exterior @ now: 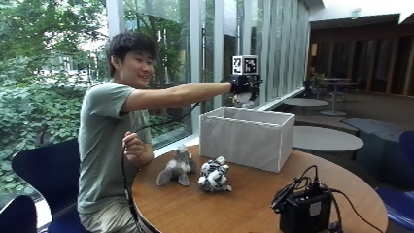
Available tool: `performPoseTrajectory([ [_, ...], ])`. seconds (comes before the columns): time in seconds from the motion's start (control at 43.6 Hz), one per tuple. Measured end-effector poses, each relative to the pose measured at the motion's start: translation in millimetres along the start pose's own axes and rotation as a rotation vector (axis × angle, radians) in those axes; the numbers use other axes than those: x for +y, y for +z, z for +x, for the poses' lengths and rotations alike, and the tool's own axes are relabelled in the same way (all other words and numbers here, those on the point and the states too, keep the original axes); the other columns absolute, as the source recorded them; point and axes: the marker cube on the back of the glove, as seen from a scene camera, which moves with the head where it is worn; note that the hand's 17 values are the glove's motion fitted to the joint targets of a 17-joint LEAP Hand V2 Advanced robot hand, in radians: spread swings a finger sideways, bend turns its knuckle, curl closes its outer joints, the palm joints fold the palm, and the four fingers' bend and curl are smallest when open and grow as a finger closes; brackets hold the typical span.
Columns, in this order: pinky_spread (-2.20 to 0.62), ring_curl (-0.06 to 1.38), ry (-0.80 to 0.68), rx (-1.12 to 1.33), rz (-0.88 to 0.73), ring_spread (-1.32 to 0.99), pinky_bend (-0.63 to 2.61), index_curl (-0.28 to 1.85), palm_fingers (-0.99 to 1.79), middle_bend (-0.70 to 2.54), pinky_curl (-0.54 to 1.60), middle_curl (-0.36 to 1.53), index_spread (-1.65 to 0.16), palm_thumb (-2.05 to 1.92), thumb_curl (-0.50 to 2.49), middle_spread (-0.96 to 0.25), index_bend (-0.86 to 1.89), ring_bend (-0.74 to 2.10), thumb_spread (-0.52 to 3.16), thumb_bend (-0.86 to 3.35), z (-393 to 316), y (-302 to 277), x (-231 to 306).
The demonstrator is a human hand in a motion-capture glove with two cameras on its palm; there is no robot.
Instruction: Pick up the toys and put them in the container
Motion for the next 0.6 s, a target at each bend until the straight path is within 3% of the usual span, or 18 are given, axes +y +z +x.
performPoseTrajectory([
  [0.023,-0.36,0.65,0.01,0.007,-0.031,-0.34,1.13,0.82,0.74,0.71,0.55,0.84,-0.26,0.69,0.95,-0.26,0.64,1.39,0.48,0.02,-1,2,0],
  [0.115,-0.36,0.64,0.038,0.054,-0.19,-0.33,1.2,0.82,0.48,0.43,0.55,0.75,-0.26,0.53,0.89,-0.27,0.51,1.39,0.68,-0.06,0,9,3],
  [0.137,-0.32,0.6,0.041,0.06,-0.207,-0.32,1.13,0.78,0.16,0.58,0.54,0.79,-0.26,0.46,0.86,-0.27,0.37,1.21,0.75,-0.09,2,8,5],
  [0.16,-0.26,0.61,0.043,0.058,-0.208,-0.25,1.2,0.78,-0.32,0.44,0.6,0.74,-0.24,0.4,0.83,-0.22,0.27,1.1,0.8,-0.1,4,6,8],
  [0.183,-0.22,0.6,0.045,0.052,-0.195,-0.21,1.22,0.77,-0.5,0.38,0.61,0.72,-0.23,0.36,0.8,-0.18,0.22,0.99,0.85,-0.09,7,4,10],
  [0.344,-0.09,0.4,0.136,0.039,-0.11,-0.11,1.11,0.52,-0.31,0.19,0.48,0.6,-0.22,0.26,0.7,-0.08,0.06,0.64,1.07,-0.04,54,-32,54],
  [0.435,-0.05,0.36,0.471,0.019,-0.074,-0.08,1.06,0.46,-0.24,0.16,0.45,0.56,-0.21,0.23,0.65,-0.06,0.07,0.58,1.15,-0.03,90,-52,76],
  [0.458,-0.04,0.35,0.485,0.019,-0.067,-0.07,1.05,0.45,-0.24,0.16,0.44,0.55,-0.21,0.22,0.63,-0.06,0.07,0.57,1.16,-0.03,98,-56,85],
  [0.527,-0.02,0.34,0.3,0.073,-0.071,-0.06,1.01,0.42,-0.19,0.18,0.42,0.54,-0.21,0.2,0.6,-0.05,0.08,0.54,1.21,-0.02,125,-66,126],
  [0.596,-0.02,0.34,0.295,0.122,-0.098,-0.05,0.97,0.4,-0.17,0.18,0.41,0.53,-0.21,0.18,0.57,-0.06,0.08,0.54,1.24,-0.02,155,-74,163],
])
